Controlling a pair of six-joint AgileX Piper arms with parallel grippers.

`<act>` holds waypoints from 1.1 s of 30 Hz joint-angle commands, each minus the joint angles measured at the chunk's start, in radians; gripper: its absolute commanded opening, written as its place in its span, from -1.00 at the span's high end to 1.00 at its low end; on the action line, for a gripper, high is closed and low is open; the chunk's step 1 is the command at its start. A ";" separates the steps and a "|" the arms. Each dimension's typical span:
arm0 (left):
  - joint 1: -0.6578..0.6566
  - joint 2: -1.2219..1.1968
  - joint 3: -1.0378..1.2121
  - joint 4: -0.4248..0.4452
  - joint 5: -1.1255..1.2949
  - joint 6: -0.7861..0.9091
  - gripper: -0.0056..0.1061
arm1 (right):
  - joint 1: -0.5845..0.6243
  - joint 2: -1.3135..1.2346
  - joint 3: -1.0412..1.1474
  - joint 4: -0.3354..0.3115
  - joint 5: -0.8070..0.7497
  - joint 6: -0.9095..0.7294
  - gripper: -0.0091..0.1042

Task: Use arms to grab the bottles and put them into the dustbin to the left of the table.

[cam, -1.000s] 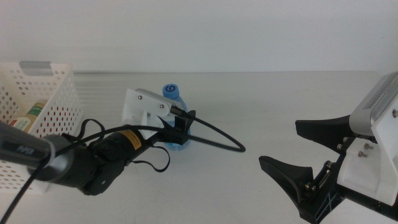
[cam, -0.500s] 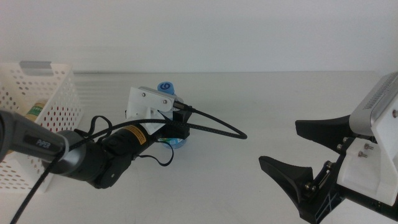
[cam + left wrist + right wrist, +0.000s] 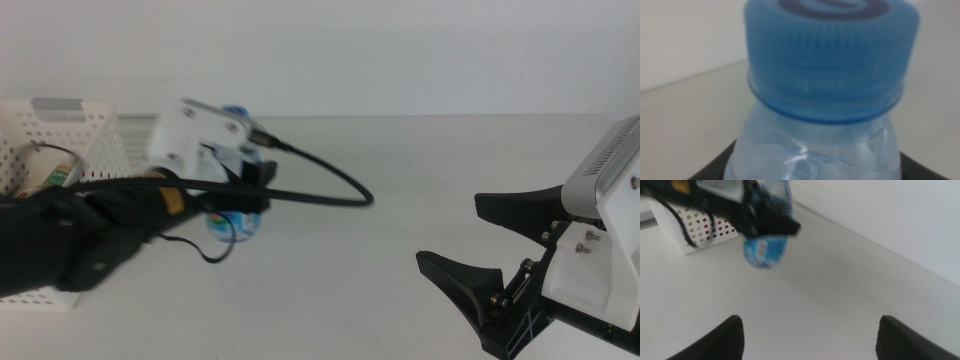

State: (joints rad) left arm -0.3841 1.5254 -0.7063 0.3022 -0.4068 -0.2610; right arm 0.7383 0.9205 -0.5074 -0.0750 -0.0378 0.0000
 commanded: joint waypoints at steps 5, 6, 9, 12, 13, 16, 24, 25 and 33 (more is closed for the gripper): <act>-0.002 -0.281 -0.031 -0.002 0.209 -0.102 0.89 | 0.000 -0.011 -0.029 -0.005 -0.068 -0.009 -0.65; -0.002 -0.316 -0.040 -0.001 0.278 -0.104 0.89 | 0.000 -0.011 -0.029 -0.005 -0.068 -0.009 -0.65; -0.002 -0.395 -0.094 -0.001 0.527 -0.102 0.89 | 0.000 -0.011 -0.029 -0.005 -0.068 -0.009 -0.65; -0.001 -0.423 -0.189 -0.002 0.764 -0.066 0.89 | 0.000 -0.011 -0.029 -0.005 -0.068 -0.009 -0.65; -0.001 -0.423 -0.225 -0.005 0.837 -0.044 0.89 | 0.000 -0.011 -0.029 -0.005 -0.068 -0.009 -0.65; 0.015 -0.409 -0.319 -0.016 0.992 0.023 0.89 | 0.000 -0.011 -0.029 -0.005 -0.068 -0.009 -0.65; 0.256 -0.323 -0.554 -0.302 1.231 0.381 0.90 | 0.000 -0.011 -0.029 -0.005 -0.068 -0.009 -0.65; 0.296 -0.306 -0.584 -0.332 1.263 0.422 0.90 | 0.000 -0.011 -0.029 -0.005 -0.068 -0.009 -0.65; 0.527 -0.148 -0.783 -0.424 1.482 0.568 0.90 | 0.000 -0.011 -0.029 -0.005 -0.068 -0.009 -0.65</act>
State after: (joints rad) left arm 0.1120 1.3848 -1.4248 -0.0983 1.0960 0.2836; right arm 0.7383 0.9205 -0.5074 -0.0750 -0.0378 0.0000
